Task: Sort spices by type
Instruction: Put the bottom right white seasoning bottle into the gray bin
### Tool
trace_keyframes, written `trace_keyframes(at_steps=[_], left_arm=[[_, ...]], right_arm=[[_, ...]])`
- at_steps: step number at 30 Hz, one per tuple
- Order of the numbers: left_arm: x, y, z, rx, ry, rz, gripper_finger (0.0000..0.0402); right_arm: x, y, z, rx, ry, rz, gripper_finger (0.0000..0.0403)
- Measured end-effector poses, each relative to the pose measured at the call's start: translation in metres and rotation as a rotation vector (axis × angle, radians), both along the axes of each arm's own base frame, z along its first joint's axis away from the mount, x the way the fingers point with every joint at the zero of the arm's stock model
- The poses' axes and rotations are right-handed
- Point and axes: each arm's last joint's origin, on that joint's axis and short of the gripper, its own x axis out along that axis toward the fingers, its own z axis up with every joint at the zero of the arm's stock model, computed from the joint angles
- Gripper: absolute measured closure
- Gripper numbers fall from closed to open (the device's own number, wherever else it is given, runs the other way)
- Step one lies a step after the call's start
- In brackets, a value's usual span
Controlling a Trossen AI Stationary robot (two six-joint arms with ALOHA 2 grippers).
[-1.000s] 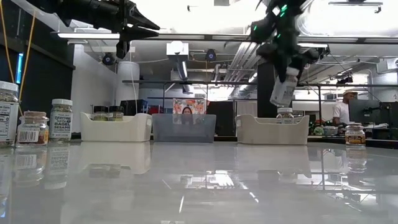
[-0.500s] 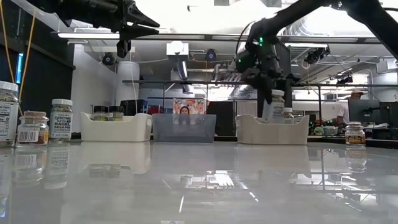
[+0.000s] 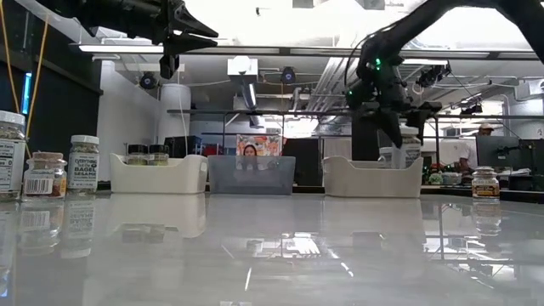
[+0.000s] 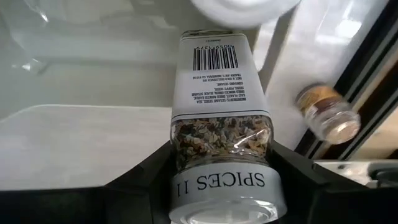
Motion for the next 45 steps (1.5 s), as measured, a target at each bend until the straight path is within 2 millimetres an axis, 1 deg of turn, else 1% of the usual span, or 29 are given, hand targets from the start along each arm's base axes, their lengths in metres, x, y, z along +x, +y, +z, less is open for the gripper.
trace_keyframes(at_steps=[5, 10, 12, 15, 17, 20, 25, 29, 34, 38, 40, 42, 45], left_arm=[[0.0, 0.0, 0.0, 0.001, 0.0, 0.0, 0.0348], [0.0, 0.0, 0.0, 0.001, 0.0, 0.001, 0.0348], [0.0, 0.0, 0.0, 0.001, 0.0, 0.001, 0.0348], [0.0, 0.0, 0.0, 0.001, 0.0, 0.001, 0.0348], [0.0, 0.0, 0.0, 0.001, 0.0, 0.001, 0.0348], [0.0, 0.0, 0.0, -0.001, 0.0, 0.002, 0.0348], [0.0, 0.0, 0.0, -0.001, 0.0, 0.002, 0.0348], [0.0, 0.0, 0.0, -0.002, 0.0, 0.002, 0.0348], [0.0, 0.0, 0.0, -0.006, -0.001, 0.003, 0.0348], [0.0, 0.0, 0.0, -0.006, -0.001, 0.003, 0.0348], [0.0, 0.0, 0.0, -0.007, -0.001, 0.003, 0.0348], [0.0, 0.0, 0.0, -0.008, 0.002, 0.003, 0.0348], [0.0, 0.0, -0.001, -0.01, 0.007, 0.003, 0.0348]], right_arm=[[-0.003, 0.003, -0.014, 0.022, 0.021, 0.002, 0.021], [-0.004, 0.004, -0.017, 0.011, 0.048, 0.011, 0.0209], [-0.005, 0.003, -0.017, -0.003, 0.058, 0.016, 0.0189], [-0.005, 0.002, -0.017, -0.007, 0.058, 0.014, 0.0137], [-0.005, 0.001, -0.017, -0.013, 0.055, 0.012, 0.0113], [-0.005, 0.001, -0.017, -0.013, 0.054, 0.011, 0.01], [-0.005, 0.001, -0.016, -0.015, 0.047, 0.031, 0.0097], [-0.002, -0.004, -0.004, -0.055, 0.033, 0.049, 0.0095], [0.002, -0.009, 0.022, -0.102, -0.019, 0.089, 0.0095], [0.007, -0.013, 0.042, -0.159, -0.094, 0.13, 0.0095], [0.013, -0.01, 0.053, -0.186, -0.131, 0.162, 0.0096], [0.021, -0.002, 0.061, -0.209, -0.162, 0.222, 0.0106], [0.033, 0.016, 0.066, -0.224, -0.175, 0.343, 0.0143]])
